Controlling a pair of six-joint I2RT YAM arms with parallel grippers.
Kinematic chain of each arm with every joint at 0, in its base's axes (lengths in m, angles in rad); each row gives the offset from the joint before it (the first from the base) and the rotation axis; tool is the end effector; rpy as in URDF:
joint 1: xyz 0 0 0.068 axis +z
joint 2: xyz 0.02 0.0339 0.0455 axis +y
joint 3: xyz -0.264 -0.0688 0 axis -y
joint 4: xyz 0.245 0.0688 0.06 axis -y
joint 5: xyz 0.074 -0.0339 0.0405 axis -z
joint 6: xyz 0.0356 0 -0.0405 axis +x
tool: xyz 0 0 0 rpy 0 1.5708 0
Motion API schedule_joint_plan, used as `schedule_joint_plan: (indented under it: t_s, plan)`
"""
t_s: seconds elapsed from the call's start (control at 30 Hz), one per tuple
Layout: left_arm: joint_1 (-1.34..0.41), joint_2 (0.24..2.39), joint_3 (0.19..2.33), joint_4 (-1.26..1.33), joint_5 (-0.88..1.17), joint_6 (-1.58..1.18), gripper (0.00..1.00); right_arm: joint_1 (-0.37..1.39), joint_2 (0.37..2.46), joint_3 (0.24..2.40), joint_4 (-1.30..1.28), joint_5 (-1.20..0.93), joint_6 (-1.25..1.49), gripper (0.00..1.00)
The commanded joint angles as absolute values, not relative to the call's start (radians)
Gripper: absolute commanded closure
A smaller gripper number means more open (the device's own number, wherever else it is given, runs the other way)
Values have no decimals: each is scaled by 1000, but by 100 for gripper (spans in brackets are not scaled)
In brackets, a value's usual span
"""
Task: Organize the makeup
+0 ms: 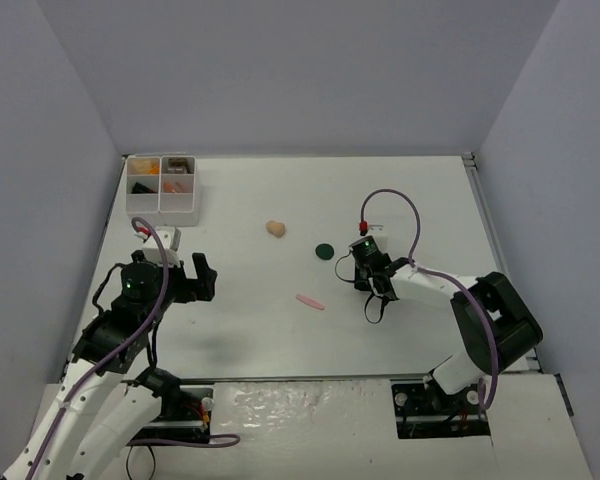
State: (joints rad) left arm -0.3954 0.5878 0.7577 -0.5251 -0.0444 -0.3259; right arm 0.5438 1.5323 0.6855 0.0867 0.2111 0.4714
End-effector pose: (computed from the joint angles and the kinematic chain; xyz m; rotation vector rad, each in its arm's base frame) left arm 0.1246 -0.0503 0.3224 0.0377 1.9503 -0.4383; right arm 0.2571 0.1467 0.1585 0.0215 2.3252 0.2694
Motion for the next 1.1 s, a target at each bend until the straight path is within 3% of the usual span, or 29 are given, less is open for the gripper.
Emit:
schedule_joint_plan:
  t_s: [0.0,0.2,0.33,0.73,0.93,1.07]
  plan:
    - [-390,590,767,-431,67,-403,3,555,1528,722,104,195,457,100]
    - [-393,636,761,-340,235,-556,3,726,1386,751,122,297,423,100]
    - [-406,706,778,-217,326,-674,3,930,1229,723,292,339,387,100]
    - [-570,863,854,-57,266,-785,7,1110,1158,666,652,243,261,100]
    - [-618,893,855,-17,210,-795,16,1126,1178,674,685,226,254,100]
    - [-634,926,864,-17,189,-808,30,1132,1180,669,709,224,258,100]
